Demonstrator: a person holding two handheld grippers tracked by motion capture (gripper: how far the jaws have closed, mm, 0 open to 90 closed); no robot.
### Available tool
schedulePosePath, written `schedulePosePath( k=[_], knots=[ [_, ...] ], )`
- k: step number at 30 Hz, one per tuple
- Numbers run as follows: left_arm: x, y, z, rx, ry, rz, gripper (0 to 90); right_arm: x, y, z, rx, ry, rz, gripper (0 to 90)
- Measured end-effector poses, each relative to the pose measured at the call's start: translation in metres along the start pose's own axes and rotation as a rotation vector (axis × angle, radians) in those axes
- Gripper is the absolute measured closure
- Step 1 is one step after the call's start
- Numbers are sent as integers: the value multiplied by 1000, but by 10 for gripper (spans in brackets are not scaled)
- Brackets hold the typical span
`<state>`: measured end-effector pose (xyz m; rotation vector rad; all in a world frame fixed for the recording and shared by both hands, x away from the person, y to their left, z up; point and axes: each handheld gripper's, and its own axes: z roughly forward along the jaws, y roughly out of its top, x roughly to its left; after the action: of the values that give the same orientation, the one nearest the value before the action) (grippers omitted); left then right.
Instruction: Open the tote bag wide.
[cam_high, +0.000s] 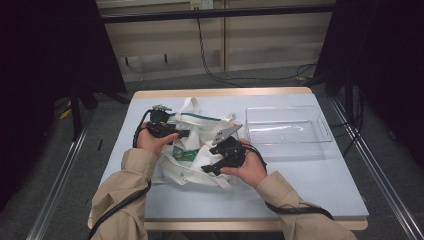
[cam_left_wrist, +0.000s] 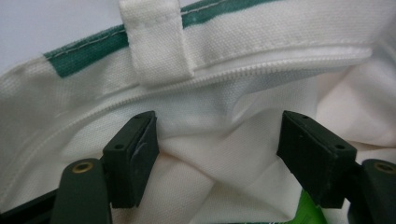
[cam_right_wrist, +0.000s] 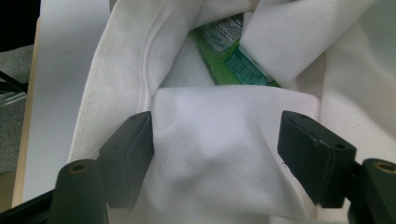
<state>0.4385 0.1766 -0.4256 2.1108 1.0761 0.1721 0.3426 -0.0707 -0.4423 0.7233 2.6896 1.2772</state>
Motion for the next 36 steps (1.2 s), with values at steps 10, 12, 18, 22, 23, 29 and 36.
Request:
schedulePosePath(
  k=[10, 12, 18, 22, 23, 29, 36],
  knots=[
    [-2, -2, 3, 62, 52, 34, 475, -1, -3, 7, 37, 8, -17, 551],
    [-5, -1, 5, 76, 72, 44, 528, -3, -3, 9, 46, 12, -16, 601],
    [-12, 3, 9, 119, 107, 59, 748, -3, -3, 13, 94, 17, -34, 833],
    [-10, 7, 7, 106, 111, 2, 842, -5, -5, 10, 103, 29, -36, 879],
    [-8, 8, 6, 100, 108, -5, 845, -5, -5, 9, 108, 28, -45, 882],
    [2, 12, 5, 58, 103, -46, 853, -5, -11, 1, 120, 49, -53, 890],
    [10, 14, 6, 12, 118, -86, 855, -2, -22, -5, 149, 65, -77, 893]
  ],
)
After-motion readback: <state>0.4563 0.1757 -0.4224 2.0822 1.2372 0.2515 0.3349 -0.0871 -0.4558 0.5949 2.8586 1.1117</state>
